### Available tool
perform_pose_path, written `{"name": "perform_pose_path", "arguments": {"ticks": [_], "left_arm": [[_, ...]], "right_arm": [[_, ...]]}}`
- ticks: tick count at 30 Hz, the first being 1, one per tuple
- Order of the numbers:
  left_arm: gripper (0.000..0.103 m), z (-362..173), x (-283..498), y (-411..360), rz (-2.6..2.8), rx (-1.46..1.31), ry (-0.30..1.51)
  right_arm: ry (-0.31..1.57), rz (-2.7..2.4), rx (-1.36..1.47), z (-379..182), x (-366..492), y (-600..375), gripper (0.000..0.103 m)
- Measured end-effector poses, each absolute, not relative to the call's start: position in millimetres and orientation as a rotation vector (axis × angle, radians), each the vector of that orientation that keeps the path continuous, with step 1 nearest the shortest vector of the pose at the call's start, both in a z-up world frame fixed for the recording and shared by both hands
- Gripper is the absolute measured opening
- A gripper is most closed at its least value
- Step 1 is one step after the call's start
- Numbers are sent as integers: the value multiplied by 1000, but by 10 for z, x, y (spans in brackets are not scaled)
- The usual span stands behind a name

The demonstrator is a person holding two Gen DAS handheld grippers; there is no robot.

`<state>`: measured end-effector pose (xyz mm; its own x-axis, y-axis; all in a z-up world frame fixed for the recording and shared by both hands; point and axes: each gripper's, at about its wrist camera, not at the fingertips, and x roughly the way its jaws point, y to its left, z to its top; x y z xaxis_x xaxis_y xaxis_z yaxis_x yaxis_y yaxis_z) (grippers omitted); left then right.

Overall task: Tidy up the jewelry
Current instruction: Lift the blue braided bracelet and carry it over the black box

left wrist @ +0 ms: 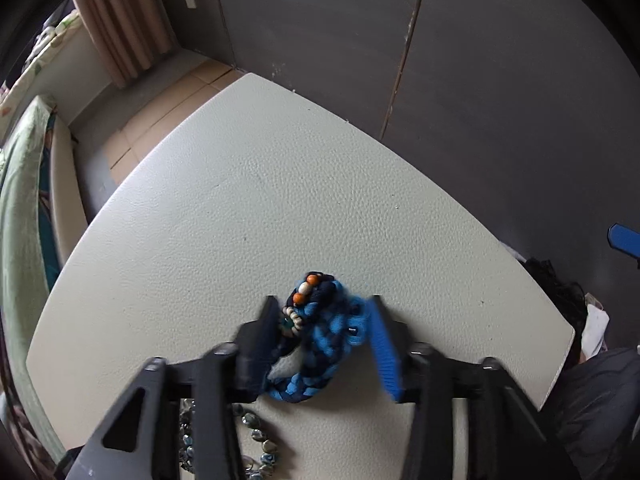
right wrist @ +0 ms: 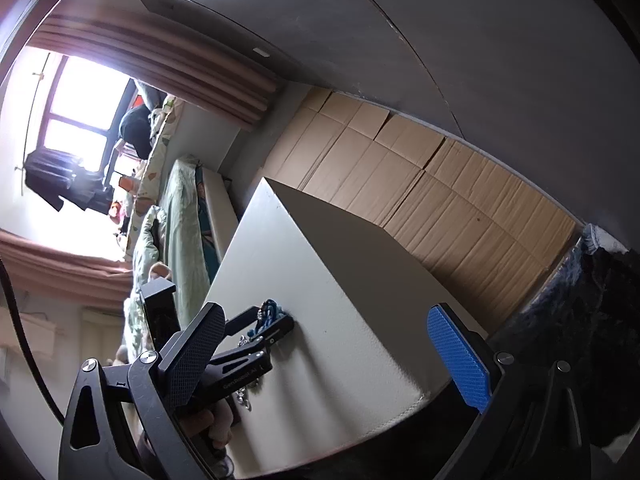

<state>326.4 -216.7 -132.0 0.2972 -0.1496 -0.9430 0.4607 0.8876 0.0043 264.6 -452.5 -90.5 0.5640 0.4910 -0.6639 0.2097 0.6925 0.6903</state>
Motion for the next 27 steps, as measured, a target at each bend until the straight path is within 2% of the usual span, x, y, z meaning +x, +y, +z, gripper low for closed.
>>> {"name": "perform_pose_path", "arguments": {"ticks": [6, 18, 27], "left_arm": [[35, -1214, 3173, -2059, -388, 253, 1197], [35, -654, 3103, -1525, -306, 122, 1091], [35, -422, 2894, -1125, -264, 48, 1058]], "right_arm": [[990, 215, 794, -886, 2672, -4406, 103], [990, 266, 716, -825, 2754, -4042, 103], [986, 335, 589, -722, 2771, -3549, 103]]}}
